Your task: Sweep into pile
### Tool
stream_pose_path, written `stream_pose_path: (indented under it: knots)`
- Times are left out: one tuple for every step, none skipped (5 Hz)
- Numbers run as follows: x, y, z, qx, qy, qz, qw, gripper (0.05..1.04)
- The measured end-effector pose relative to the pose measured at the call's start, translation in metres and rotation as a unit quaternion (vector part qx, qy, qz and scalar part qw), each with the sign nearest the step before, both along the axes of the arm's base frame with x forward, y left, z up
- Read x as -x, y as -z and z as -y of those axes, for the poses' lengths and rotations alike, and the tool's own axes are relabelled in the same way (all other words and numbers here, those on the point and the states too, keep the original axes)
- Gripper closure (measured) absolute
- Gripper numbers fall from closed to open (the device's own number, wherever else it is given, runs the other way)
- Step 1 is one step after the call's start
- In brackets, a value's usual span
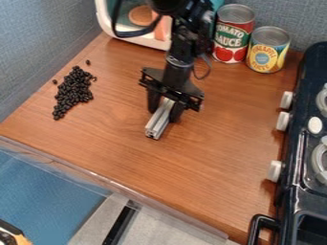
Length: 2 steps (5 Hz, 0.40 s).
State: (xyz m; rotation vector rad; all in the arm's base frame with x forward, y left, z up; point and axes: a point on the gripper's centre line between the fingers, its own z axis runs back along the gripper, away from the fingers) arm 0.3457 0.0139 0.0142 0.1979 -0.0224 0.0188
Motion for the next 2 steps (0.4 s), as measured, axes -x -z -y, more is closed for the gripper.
stream_pose_path:
  knots:
    - [0.001,-0.027,0.000,0.015,0.023,0.013,0.9995,0.098]
    - [0.009,-0.056,-0.001,0.022,0.051,0.015,0.9983,0.079]
